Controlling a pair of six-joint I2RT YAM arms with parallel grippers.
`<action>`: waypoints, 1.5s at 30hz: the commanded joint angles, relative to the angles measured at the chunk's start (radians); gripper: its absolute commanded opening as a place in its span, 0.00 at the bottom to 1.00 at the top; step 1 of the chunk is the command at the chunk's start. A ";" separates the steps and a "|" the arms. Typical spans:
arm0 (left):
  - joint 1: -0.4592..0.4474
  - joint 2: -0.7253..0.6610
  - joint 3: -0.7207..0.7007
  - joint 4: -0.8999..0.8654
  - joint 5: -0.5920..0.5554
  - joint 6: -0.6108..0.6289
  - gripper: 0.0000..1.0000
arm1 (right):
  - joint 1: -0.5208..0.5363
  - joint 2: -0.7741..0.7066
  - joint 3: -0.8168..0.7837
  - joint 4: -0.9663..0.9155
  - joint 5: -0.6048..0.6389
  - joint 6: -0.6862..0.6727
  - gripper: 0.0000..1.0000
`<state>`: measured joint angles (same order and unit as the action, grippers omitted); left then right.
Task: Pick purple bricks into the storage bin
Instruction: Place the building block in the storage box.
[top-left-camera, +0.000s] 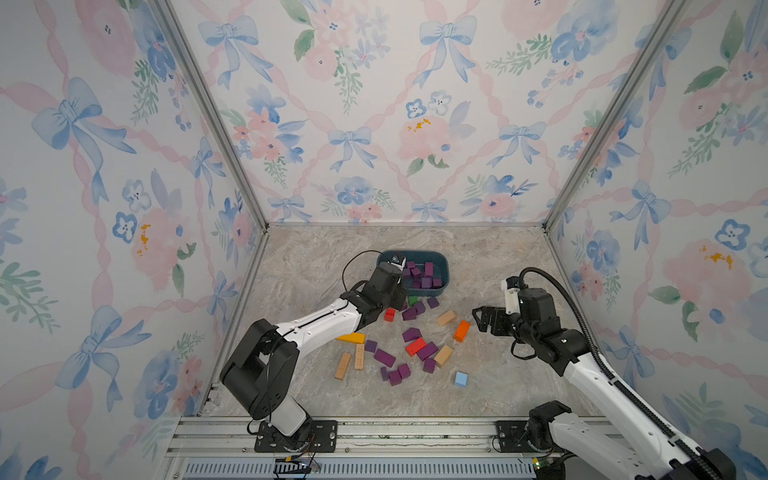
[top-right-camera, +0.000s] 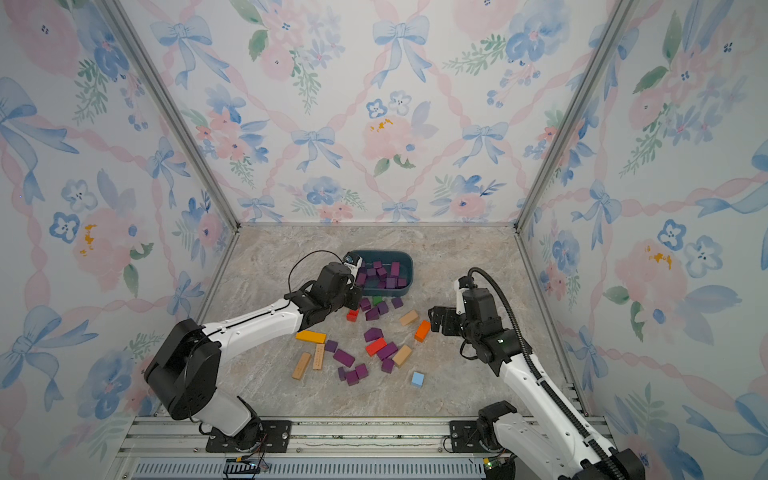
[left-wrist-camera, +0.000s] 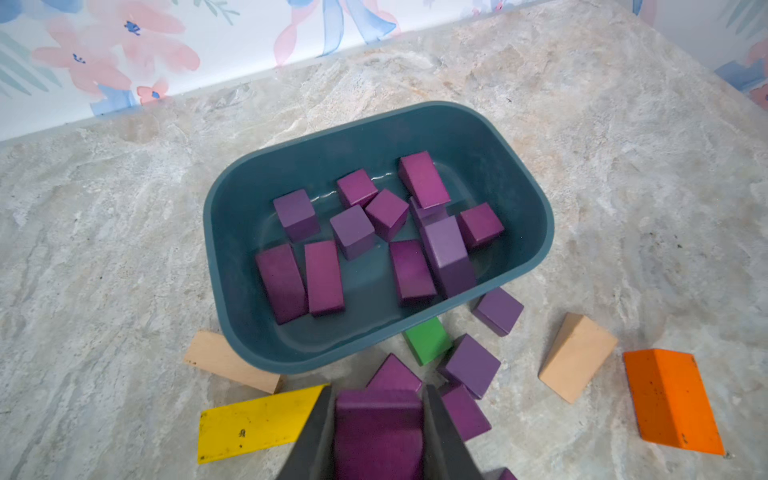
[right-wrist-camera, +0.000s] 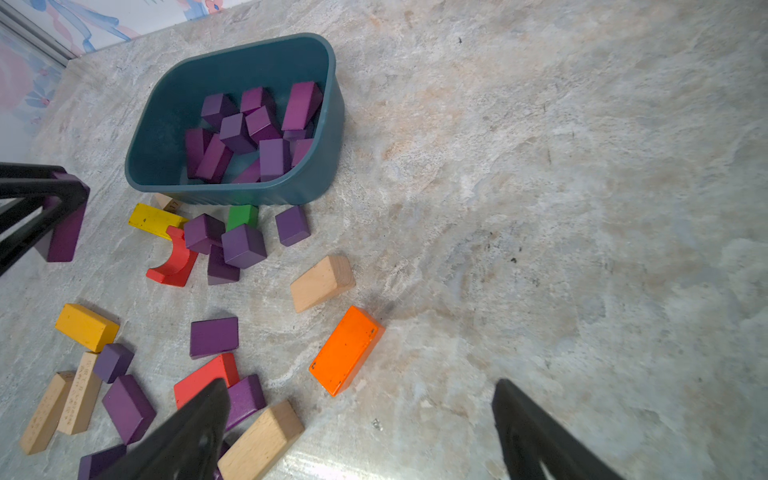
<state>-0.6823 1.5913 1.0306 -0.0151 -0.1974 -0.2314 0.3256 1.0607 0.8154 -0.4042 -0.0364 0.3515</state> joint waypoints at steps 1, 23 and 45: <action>-0.005 0.044 0.059 -0.005 0.010 0.027 0.18 | -0.015 0.026 -0.007 -0.021 0.006 0.007 0.97; 0.074 0.364 0.344 -0.006 0.098 0.020 0.22 | -0.034 0.113 -0.050 0.043 -0.076 0.044 0.97; 0.100 0.235 0.302 0.007 -0.046 0.016 0.93 | 0.057 0.145 -0.026 0.044 -0.050 -0.018 0.97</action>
<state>-0.5655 1.9247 1.3628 -0.0177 -0.1913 -0.2134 0.3424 1.1748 0.7681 -0.3614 -0.1246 0.3614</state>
